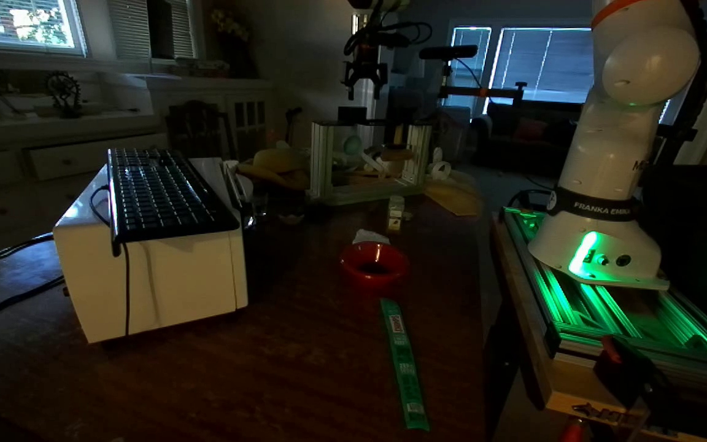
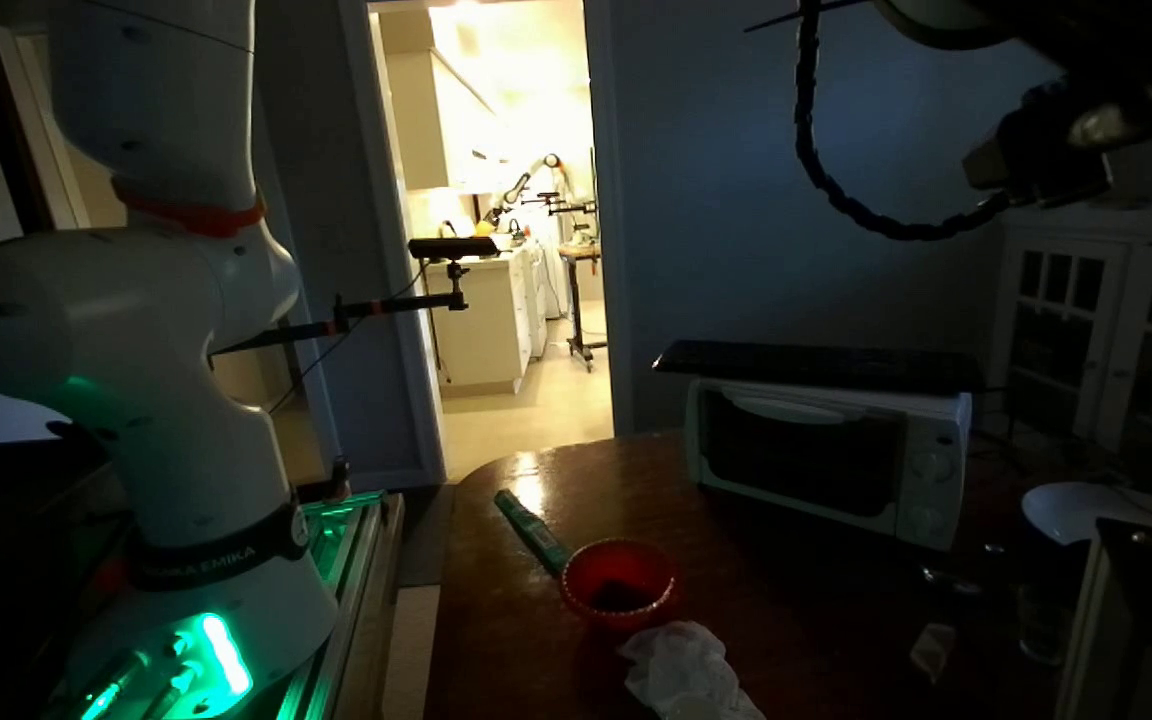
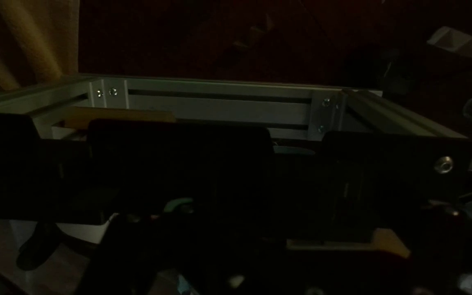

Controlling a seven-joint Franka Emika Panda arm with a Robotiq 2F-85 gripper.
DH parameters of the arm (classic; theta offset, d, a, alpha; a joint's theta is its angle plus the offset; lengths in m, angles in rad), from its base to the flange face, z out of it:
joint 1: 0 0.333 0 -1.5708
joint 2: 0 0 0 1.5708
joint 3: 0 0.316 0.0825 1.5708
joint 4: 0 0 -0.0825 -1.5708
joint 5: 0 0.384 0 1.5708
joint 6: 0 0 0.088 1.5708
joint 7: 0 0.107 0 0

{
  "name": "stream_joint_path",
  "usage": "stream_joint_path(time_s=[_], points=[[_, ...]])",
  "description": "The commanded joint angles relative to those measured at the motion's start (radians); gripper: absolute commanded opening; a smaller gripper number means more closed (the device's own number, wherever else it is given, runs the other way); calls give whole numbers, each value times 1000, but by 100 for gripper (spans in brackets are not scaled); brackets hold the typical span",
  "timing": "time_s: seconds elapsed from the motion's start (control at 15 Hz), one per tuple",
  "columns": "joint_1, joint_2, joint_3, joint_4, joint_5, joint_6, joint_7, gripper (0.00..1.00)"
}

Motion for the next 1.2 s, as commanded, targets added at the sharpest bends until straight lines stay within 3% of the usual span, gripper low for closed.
stream_joint_path(time_s=[0.0, 0.07, 0.27, 0.4, 0.6, 0.93, 1.13], points=[[-19, 35, 9, 35, 51, 2, -5, 95], [-21, 41, 9, 41, 58, 2, -6, 90], [-28, 54, 10, 55, 75, 0, -12, 91], [-32, 63, 13, 62, 85, 7, -20, 83], [-37, 75, 17, 72, 93, 11, -32, 80], [-44, 95, 24, 94, 95, 17, -48, 88], [-45, 107, 27, 106, 94, 16, -52, 83]])
